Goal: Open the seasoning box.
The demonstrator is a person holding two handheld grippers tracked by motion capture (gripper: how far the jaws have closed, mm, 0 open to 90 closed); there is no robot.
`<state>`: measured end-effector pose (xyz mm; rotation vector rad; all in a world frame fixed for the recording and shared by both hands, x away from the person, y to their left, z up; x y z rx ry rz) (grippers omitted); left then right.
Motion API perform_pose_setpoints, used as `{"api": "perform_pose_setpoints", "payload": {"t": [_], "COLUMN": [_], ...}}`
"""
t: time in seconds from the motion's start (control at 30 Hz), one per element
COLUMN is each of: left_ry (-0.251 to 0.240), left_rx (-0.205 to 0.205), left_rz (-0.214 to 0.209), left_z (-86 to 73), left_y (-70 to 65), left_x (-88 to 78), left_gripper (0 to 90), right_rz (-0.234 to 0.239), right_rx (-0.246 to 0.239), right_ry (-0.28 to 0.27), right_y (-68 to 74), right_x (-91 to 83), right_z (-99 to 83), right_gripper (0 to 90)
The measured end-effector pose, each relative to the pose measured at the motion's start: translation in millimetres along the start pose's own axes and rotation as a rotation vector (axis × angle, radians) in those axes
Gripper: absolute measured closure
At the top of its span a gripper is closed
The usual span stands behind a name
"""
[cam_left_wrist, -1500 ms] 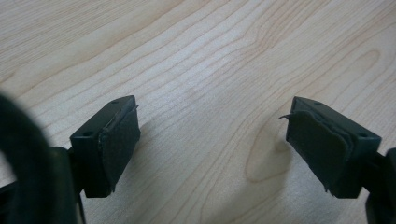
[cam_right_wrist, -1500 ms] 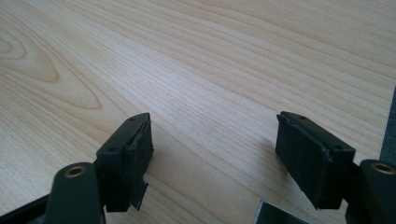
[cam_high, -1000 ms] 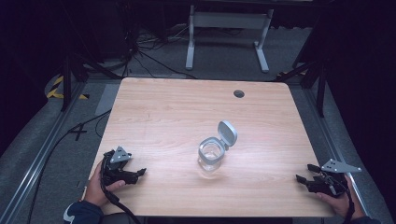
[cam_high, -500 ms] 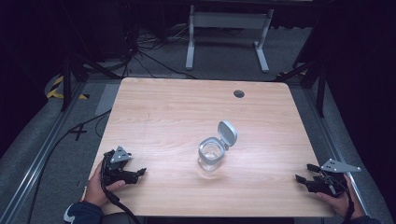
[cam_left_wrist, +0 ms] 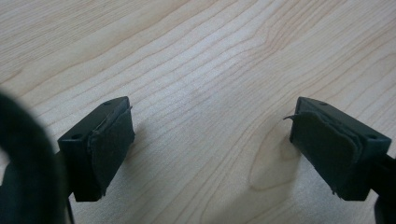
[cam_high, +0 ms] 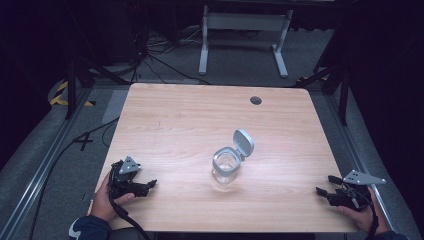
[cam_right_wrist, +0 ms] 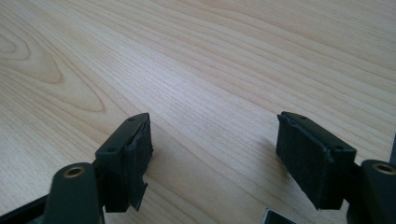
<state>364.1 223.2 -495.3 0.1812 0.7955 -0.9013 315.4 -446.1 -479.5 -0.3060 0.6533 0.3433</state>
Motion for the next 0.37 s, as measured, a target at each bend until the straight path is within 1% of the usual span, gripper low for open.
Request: {"api": "perform_pose_setpoints", "payload": {"t": [0.03, 0.07, 0.37], "left_ry": [-0.001, -0.010, -0.007], "left_rx": [0.022, -0.006, -0.016], "left_rz": [0.011, 0.009, 0.019], "left_z": [0.8, 0.5, 1.5], "left_y": [1.5, -0.4, -0.5], "left_x": [0.3, 1.7, 3.3], "left_gripper": [12.8, 12.3, 9.6], "right_rz": [0.000, 0.000, 0.002], "right_rx": [0.001, 0.001, 0.000], "right_ry": [0.000, 0.000, 0.000], "right_y": [0.1, 0.1, -0.1], "right_x": [0.0, 0.0, 0.0], "right_z": [0.0, 0.0, 0.0], "right_gripper": [26.8, 26.8, 26.8]}}
Point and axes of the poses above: each handheld gripper's, and its own axes: x roughly forward along the jaws, z roughly out of its top, y roughly to its left, the point moved 2 cm from there along x, roughly forward along the jaws, and after that the axes turned 12 degrees about -z, right-handed, at the moved point
